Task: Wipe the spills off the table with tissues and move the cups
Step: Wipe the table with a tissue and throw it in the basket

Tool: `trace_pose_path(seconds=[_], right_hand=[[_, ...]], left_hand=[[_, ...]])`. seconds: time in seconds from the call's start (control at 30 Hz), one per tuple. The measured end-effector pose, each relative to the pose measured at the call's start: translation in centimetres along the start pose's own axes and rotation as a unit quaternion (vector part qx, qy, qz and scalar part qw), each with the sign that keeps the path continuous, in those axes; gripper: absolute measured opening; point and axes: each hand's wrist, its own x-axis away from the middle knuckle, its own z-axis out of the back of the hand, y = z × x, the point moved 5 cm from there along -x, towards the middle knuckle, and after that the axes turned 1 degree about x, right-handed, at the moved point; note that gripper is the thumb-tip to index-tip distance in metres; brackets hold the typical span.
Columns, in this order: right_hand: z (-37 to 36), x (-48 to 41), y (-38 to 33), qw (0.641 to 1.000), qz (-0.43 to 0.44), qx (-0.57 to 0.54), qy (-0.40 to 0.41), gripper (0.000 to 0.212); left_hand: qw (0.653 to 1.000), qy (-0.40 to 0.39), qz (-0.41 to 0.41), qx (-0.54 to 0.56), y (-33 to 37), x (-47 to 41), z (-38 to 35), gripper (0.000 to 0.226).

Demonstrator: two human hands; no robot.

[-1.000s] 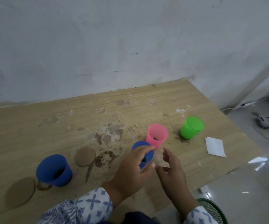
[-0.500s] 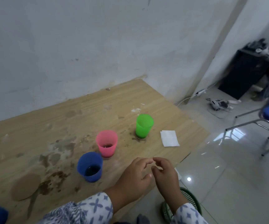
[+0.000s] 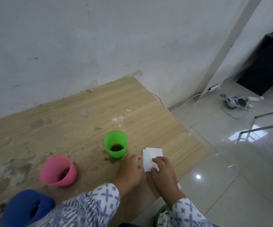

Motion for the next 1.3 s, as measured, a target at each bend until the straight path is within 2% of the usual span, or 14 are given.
trace_pose_path(seconds=[0.1,0.13,0.17,0.27,0.43,0.57,0.7,0.8,0.93,1.03,1.1,1.2,1.3], right_hand=[[-0.4,-1.6,0.6,0.996,0.032,0.067,-0.058,0.039],[-0.6,-1.8,0.8,0.992,0.044,0.086,-0.075,0.039],[-0.7,-1.9,0.9,0.99,0.056,0.103,-0.084,0.039],[-0.9,-2.0,1.1,0.987,0.081,0.112,-0.084,0.038],[-0.5,-2.1,1.0,0.986,0.098,0.104,-0.091,0.037],[-0.5,-2.1,1.0,0.984,0.101,0.112,-0.091,0.038],[-0.4,-2.0,1.0,0.984,0.097,0.117,-0.088,0.039],[-0.4,-2.1,1.2,0.985,0.097,0.113,-0.085,0.039],[0.2,-2.6,1.8,0.994,0.084,0.052,-0.049,0.035],[1.7,-2.7,1.7,0.997,0.069,-0.031,0.025,0.028],[2.7,-2.8,1.4,0.992,0.072,-0.086,0.055,0.035],[3.8,-3.2,-0.4,0.989,0.066,-0.133,0.0,0.052],[4.7,-3.7,-2.6,0.985,0.062,-0.146,-0.069,0.045]], left_hand=[[0.999,0.02,0.025,-0.035,0.7,-2.6,-0.6,0.005],[0.998,0.029,0.033,-0.053,0.8,-3.3,-0.7,0.003],[0.997,0.03,0.04,-0.063,0.9,-3.9,-0.9,0.003],[0.994,0.029,0.059,-0.086,1.4,-5.3,-1.3,0.024],[0.993,0.039,0.07,-0.085,1.9,-6.6,-1.5,0.002],[0.993,0.056,0.074,-0.067,1.7,-6.5,-1.4,0.018],[0.996,0.067,0.05,-0.033,1.5,-5.8,-1.1,0.017],[0.996,0.092,-0.001,-0.018,1.9,-4.7,-1.0,0.014],[0.992,0.108,-0.055,0.039,2.4,-3.0,-1.3,0.024],[0.987,0.099,-0.037,0.118,2.4,-2.0,-0.9,0.029],[0.984,0.095,-0.033,0.146,2.8,-1.4,-0.2,0.028],[0.98,0.088,-0.053,0.172,3.9,-0.2,1.4,0.027],[0.969,0.098,-0.077,0.211,4.8,1.1,3.3,0.014]])
